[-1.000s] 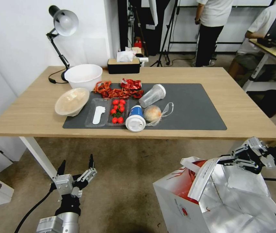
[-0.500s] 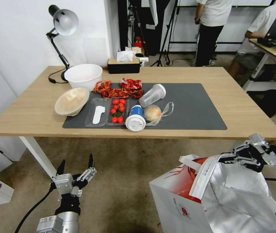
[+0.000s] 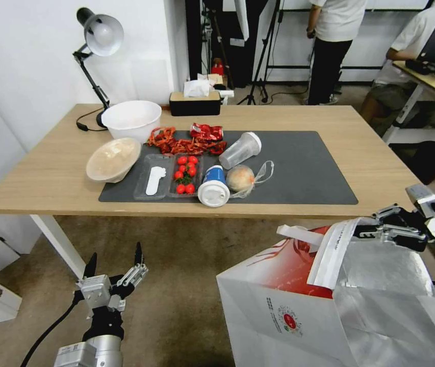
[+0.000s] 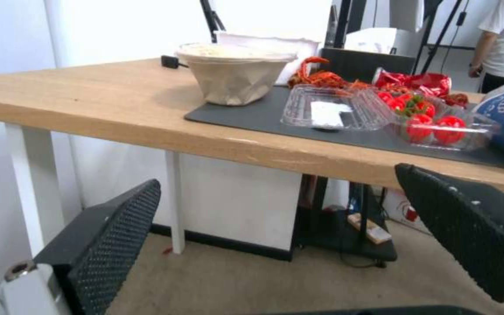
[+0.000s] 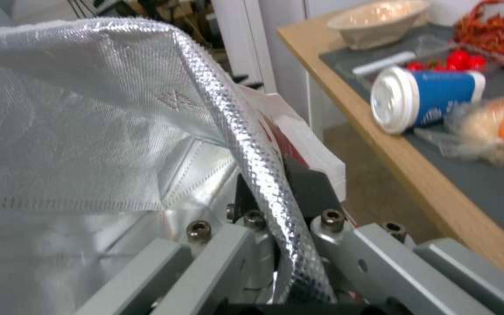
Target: Pick up the food delivery bag from the floor and place it on the table.
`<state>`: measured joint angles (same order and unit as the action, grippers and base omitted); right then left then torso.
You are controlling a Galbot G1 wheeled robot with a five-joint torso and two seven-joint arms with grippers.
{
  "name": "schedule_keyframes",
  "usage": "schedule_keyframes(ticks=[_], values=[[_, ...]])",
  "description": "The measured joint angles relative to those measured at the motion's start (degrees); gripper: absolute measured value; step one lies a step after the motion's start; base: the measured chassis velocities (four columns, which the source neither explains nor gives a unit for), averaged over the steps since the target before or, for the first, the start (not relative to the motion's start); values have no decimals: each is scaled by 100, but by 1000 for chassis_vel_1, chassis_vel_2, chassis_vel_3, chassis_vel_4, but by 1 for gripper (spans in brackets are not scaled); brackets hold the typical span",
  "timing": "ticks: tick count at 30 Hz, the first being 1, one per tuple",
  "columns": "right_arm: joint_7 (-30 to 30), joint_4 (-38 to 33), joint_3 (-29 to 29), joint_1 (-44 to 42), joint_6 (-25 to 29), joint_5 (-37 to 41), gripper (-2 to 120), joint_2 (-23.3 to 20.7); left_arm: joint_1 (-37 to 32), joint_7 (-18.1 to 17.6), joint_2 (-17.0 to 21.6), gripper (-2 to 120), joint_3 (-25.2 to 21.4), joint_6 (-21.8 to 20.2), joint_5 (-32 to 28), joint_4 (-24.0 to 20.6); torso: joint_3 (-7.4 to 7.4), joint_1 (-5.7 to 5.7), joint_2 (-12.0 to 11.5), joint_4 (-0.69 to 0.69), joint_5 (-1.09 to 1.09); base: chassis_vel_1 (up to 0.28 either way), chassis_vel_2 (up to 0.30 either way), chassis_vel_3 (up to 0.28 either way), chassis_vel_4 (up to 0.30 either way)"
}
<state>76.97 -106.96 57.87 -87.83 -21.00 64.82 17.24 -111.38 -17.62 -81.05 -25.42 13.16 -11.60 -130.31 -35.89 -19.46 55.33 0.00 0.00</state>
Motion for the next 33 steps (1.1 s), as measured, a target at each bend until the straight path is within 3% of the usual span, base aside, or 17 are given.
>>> schedule_keyframes(ticks=[8,14,19,27,29,30,31,33], values=[[-187,-30,188,58,-117,635,0,-156,6,-21,-23,100,-7,9,36,-5,2,1,-3,0,0,0,0,0,0],[-904,-50,383,141,-183,1776,0,-259,33,-47,-13,100,-14,15,42,6,3,2,-5,0,0,0,0,0,0],[-1305,-81,423,166,-173,2173,0,-261,42,-60,-15,100,-15,15,44,18,4,3,-6,0,0,0,0,0,0],[-2933,-452,415,176,9,3518,0,-182,6,-89,-34,100,-15,53,92,49,4,4,-7,0,0,0,0,0,0],[-2933,-452,415,176,9,3518,0,-182,6,-89,-34,100,-15,53,92,49,4,4,-7,0,0,0,0,0,0],[-3442,-559,399,201,92,3840,0,-154,-4,-93,-39,100,-17,64,97,49,5,4,-7,0,0,0,0,0,0],[-3442,-559,399,201,92,3840,0,-154,-4,-93,-39,100,-17,64,97,49,5,4,-7,0,0,0,0,0,0],[-4017,-696,395,240,203,4139,0,-119,-17,-96,-42,100,-19,83,111,53,5,3,-8,0,0,0,0,0,0]])
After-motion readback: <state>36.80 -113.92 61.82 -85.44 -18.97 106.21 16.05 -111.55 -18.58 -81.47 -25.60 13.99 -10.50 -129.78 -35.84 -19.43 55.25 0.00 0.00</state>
